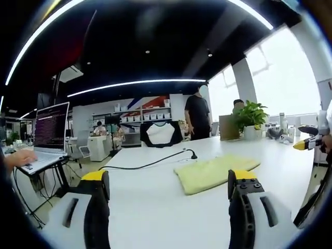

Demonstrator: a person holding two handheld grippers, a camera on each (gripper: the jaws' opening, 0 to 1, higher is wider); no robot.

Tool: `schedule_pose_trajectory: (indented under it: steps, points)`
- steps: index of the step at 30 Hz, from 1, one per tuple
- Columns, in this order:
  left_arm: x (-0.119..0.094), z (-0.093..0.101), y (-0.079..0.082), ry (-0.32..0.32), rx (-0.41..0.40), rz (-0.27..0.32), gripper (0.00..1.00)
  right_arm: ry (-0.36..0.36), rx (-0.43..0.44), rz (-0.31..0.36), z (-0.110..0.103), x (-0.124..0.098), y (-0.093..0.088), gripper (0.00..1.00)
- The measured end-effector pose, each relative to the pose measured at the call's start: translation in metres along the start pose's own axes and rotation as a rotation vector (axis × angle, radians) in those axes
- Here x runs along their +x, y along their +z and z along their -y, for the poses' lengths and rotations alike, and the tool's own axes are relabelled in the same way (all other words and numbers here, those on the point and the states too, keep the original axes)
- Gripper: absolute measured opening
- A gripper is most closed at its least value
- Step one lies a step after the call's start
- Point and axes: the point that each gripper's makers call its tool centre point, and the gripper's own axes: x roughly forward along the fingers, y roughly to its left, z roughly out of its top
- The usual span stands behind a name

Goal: Fold the garment on the visible template until the final outline fits inside the template.

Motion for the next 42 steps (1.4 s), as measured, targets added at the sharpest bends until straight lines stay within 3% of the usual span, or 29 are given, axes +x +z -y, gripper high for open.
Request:
schedule_pose_trajectory:
  steps: [15, 27, 33, 42]
  points:
    - [0.009, -0.002, -0.010, -0.008, -0.011, -0.023, 1.00, 0.014, 0.001, -0.013, -0.007, 0.013, -0.002, 0.99]
    - [0.009, 0.003, -0.003, -0.014, -0.024, 0.006, 1.00, 0.018, 0.010, 0.037, -0.009, 0.017, 0.009, 0.99]
    - [0.007, 0.004, 0.004, -0.019, -0.019, 0.028, 1.00, 0.012, 0.023, 0.038, -0.008, 0.015, 0.009, 0.99]
    - [0.007, 0.004, 0.001, -0.015, -0.025, 0.018, 1.00, 0.008, 0.021, 0.024, -0.006, 0.014, 0.005, 0.99]
